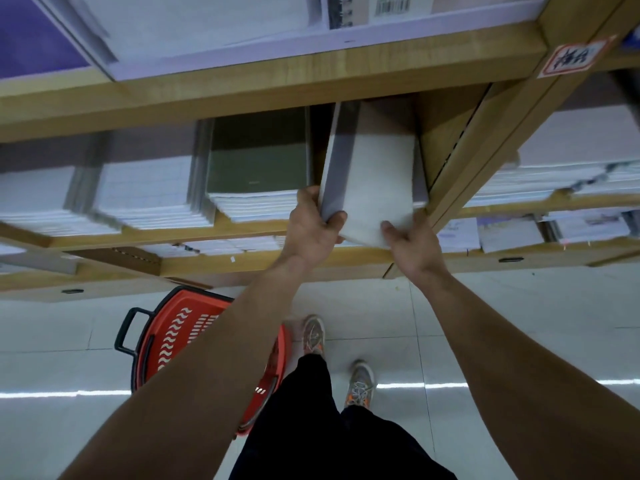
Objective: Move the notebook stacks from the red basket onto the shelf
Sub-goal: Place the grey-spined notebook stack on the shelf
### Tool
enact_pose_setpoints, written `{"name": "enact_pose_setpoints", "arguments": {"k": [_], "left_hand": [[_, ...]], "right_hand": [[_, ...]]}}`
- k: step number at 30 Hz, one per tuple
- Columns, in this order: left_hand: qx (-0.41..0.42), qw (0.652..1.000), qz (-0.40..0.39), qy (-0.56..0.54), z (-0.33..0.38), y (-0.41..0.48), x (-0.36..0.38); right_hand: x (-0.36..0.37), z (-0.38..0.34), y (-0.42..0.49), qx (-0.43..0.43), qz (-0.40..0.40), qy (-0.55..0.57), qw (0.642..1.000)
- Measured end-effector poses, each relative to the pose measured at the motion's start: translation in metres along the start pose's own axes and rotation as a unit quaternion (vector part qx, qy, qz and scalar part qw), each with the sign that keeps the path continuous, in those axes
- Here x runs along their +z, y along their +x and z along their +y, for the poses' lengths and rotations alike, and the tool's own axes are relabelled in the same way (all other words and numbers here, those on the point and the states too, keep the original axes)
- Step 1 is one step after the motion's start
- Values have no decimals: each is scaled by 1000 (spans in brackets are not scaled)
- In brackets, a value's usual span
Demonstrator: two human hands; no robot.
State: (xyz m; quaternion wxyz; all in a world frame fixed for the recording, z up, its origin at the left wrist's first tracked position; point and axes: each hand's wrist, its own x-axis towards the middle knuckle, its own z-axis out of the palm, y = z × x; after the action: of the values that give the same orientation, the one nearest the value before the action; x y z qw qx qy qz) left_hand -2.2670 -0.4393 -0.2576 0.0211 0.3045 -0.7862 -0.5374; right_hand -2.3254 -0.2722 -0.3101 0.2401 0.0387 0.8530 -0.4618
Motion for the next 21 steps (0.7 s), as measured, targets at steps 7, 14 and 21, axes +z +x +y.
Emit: {"name": "enact_pose_setpoints", "arguments": {"k": [7,14,21], "left_hand": [[46,994,68,-76,5,-7,-50],[6,983,184,-7,-30,17,-111],[4,973,203,108,-44,28,-122]], "right_hand": [[12,-59,-21,-147,51,-2,988],[79,-118,-8,-178,-36,-52,982],[98,-118,-9,-227,-7,-118,967]]}}
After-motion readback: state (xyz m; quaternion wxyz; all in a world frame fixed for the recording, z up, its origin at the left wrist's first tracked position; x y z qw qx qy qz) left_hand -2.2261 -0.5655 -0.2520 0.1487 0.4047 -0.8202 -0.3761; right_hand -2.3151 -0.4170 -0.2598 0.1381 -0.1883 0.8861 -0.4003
